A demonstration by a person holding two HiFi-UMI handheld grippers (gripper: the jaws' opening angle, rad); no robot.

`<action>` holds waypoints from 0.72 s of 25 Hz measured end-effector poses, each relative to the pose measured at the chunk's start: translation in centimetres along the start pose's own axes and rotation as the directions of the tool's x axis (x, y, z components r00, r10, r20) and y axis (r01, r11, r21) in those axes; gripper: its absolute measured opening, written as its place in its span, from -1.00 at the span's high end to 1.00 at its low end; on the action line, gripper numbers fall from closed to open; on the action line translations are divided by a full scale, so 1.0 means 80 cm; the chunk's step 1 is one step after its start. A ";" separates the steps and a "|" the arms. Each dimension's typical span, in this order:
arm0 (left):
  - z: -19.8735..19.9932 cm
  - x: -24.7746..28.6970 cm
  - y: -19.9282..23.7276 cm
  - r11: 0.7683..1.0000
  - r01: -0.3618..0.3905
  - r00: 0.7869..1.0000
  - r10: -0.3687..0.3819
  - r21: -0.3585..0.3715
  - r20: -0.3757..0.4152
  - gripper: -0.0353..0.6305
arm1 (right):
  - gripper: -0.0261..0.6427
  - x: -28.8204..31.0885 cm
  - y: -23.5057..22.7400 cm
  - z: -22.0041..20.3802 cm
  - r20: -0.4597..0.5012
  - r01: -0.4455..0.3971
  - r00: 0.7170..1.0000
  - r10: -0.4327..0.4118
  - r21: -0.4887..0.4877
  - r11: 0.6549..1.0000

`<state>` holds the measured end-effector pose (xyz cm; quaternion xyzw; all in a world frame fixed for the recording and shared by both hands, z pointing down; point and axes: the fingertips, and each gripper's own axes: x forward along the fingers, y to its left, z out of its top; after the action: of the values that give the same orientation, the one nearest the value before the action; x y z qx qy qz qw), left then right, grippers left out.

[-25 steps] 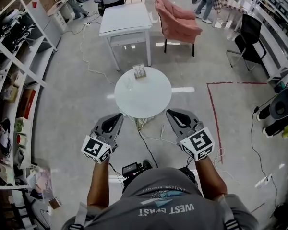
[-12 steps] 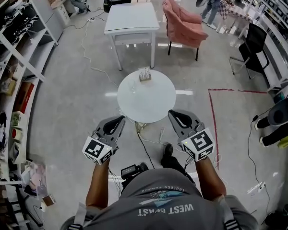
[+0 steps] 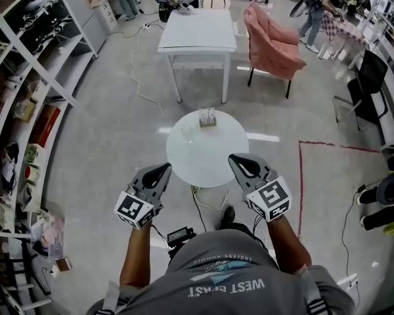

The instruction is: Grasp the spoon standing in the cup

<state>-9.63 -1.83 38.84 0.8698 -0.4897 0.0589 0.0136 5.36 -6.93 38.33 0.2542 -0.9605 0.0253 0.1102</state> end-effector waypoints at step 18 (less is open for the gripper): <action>-0.003 0.046 0.028 0.990 -0.137 0.989 0.137 -0.011 -0.050 0.88 | 0.93 0.075 -0.063 -0.004 -0.011 -0.159 0.987 0.159 0.010 0.987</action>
<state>-9.73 -6.09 39.45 0.8322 -0.5483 0.0775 0.0275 2.80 -14.19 39.96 0.1772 -0.9769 0.0399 0.1123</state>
